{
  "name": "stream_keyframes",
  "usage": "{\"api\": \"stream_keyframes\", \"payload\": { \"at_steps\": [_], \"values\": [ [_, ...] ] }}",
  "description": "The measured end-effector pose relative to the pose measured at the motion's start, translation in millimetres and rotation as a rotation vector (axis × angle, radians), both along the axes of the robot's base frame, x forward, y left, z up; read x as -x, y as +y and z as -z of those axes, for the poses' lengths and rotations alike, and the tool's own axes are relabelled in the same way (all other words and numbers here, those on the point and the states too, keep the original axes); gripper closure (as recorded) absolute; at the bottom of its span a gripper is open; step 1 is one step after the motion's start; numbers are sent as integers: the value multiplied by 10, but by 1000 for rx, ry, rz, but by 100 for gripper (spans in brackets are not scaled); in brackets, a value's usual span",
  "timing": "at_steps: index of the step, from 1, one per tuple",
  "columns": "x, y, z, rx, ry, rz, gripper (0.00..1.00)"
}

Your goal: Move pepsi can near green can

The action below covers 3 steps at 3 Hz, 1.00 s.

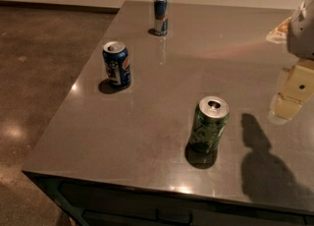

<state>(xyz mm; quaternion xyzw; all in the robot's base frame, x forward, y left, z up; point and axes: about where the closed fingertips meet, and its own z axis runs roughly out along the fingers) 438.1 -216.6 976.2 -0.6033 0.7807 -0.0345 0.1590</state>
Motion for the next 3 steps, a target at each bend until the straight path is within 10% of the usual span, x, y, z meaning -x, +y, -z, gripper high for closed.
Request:
{"api": "stream_keyframes", "payload": {
  "at_steps": [3],
  "values": [
    [-553,631,-49,-78,-19,-51,0]
  ]
}}
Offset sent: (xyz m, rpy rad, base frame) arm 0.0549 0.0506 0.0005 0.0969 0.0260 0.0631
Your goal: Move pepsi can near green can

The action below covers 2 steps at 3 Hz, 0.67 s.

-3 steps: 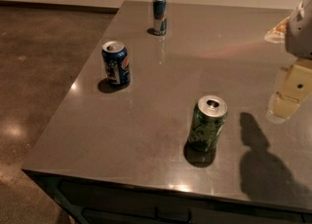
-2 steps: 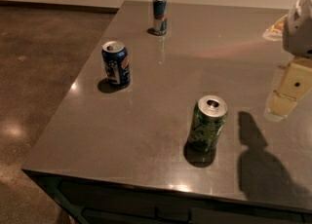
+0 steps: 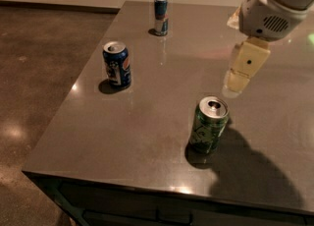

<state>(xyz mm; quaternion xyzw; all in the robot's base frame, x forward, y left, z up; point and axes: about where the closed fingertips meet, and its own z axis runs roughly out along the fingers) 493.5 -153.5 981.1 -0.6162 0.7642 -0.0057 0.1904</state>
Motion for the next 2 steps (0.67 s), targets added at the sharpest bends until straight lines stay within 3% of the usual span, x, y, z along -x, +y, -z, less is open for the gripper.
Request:
{"api": "stream_keyframes", "payload": {
  "at_steps": [2],
  "values": [
    [-434,816,215,-68,27,9,0]
  ]
}}
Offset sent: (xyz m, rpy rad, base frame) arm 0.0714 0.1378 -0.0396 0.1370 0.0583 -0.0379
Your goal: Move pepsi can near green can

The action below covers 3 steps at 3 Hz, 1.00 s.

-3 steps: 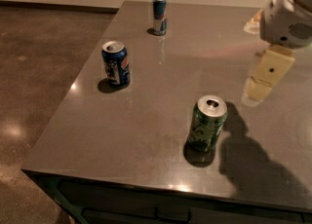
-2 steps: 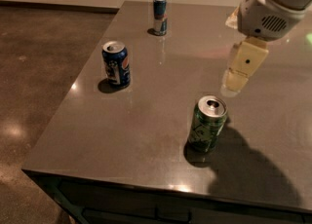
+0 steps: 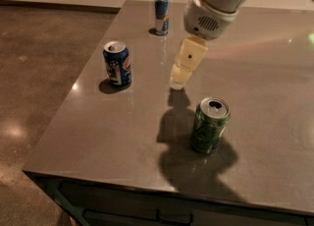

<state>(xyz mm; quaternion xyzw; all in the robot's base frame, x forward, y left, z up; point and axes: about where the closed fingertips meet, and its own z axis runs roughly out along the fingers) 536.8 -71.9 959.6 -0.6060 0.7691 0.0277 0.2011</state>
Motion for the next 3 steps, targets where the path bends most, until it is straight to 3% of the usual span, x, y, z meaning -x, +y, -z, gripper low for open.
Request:
{"api": "stream_keyframes", "payload": {
  "at_steps": [2,3],
  "values": [
    [-352,980,244,-112,21,-9,0],
    [-440,1337,270,-162,14,-35,0]
  ]
}}
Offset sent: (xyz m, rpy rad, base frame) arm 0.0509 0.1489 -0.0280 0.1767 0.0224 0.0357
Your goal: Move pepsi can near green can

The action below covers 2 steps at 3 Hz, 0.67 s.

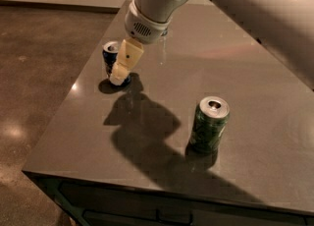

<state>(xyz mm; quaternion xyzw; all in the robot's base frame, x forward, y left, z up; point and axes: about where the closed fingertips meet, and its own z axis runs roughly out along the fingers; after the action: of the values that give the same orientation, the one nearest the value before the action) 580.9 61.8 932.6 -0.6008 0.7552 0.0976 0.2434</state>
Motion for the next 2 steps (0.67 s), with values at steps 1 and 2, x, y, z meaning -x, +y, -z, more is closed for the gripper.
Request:
{"api": "stream_keyframes", "payload": {
  "at_steps": [1,2],
  "values": [
    [-98,299,49,-17,9,-24,0],
    [-256,563,121,-12,24,-46,3]
  ]
}}
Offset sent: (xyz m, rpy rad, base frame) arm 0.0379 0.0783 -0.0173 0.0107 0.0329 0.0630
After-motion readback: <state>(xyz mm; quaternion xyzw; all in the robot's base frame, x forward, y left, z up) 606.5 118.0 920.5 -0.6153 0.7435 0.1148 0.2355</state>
